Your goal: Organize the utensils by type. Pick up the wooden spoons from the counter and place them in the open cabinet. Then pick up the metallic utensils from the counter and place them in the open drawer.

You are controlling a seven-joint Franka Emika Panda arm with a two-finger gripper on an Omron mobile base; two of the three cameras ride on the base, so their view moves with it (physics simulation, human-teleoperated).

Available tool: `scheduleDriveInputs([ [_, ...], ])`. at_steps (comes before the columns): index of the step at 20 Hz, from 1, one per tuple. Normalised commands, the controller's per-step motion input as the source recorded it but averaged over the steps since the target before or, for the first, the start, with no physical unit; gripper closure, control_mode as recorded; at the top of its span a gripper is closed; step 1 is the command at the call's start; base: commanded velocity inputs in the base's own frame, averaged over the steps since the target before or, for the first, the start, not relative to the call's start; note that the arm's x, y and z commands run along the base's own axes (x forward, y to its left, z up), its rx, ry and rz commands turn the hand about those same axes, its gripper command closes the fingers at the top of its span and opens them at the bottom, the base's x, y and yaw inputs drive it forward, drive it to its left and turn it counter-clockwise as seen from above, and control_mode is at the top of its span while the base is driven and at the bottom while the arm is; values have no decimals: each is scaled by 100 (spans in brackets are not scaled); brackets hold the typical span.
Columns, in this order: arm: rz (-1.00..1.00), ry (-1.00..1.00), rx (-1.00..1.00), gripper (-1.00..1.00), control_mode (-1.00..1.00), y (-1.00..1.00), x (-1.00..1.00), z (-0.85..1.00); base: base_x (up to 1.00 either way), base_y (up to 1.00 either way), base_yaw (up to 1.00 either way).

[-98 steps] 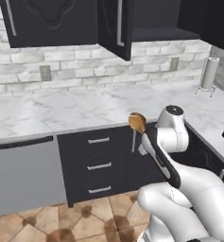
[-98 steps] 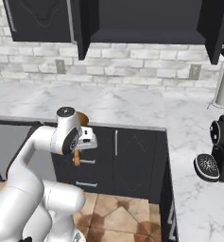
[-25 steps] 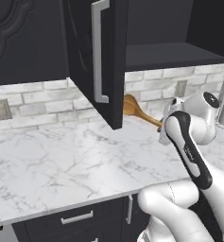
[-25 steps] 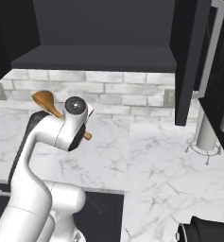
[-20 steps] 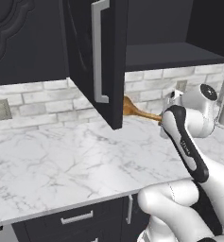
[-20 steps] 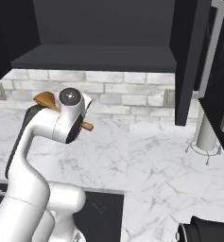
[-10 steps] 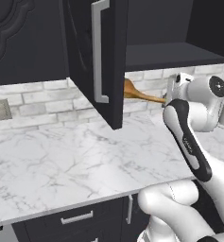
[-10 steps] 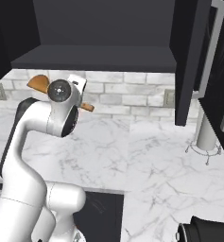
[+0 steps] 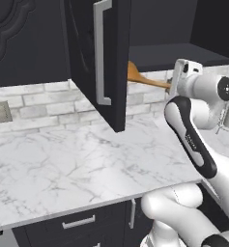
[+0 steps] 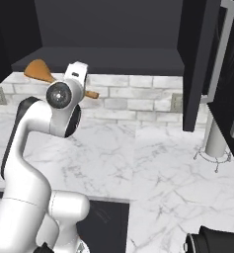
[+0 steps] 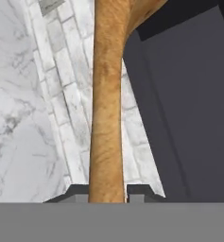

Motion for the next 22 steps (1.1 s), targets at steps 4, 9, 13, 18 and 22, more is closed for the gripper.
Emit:
scheduleDriveInputs([
  [4,0,-4,-17,100,-100,0,35,54,0,0,0],
  [9,4,-7,-16,100,-100,-6,21,53,0,0,0],
  [13,0,-11,-13,100,-100,0,51,28,0,0,0],
  [18,0,-4,-16,100,-100,9,57,20,0,0,0],
  [22,4,-6,-18,100,-100,21,46,21,0,0,0],
])
